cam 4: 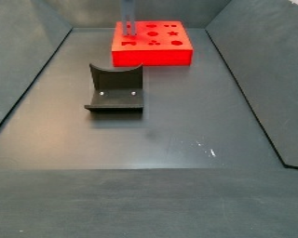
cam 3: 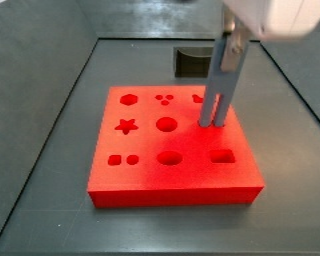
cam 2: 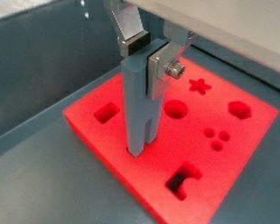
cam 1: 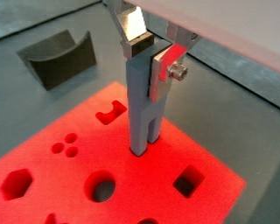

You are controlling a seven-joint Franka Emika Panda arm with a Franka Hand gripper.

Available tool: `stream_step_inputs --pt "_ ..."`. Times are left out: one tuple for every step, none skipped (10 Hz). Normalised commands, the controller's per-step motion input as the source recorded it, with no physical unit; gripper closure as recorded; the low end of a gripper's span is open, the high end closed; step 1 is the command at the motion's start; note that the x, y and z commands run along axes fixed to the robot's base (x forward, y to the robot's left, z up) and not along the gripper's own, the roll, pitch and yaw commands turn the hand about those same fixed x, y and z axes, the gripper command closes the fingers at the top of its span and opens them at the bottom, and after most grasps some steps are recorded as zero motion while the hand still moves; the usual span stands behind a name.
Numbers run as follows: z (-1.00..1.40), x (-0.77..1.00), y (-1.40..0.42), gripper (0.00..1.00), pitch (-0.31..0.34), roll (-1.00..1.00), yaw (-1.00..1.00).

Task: Insert the double-square object.

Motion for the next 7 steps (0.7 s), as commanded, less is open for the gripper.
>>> stream_step_inputs --pt "-0.17 0.06 -0.02 1.00 0.067 0.00 -0.10" --pt "-0.23 0.03 0.00 1.00 0.070 0.00 -0.07" --pt "-0.27 0.03 0.00 1.00 0.077 0.00 -0.09" --pt "-0.32 0.00 0.00 1.00 0.083 0.00 -0.13" --pt "-0.34 0.00 0.00 1.00 0.099 0.01 -0.15" --pt "-0.35 0.00 0.02 1.00 0.114 0.01 -0.17" --pt "-0.37 0.00 0.07 1.00 0.111 0.02 -0.13"
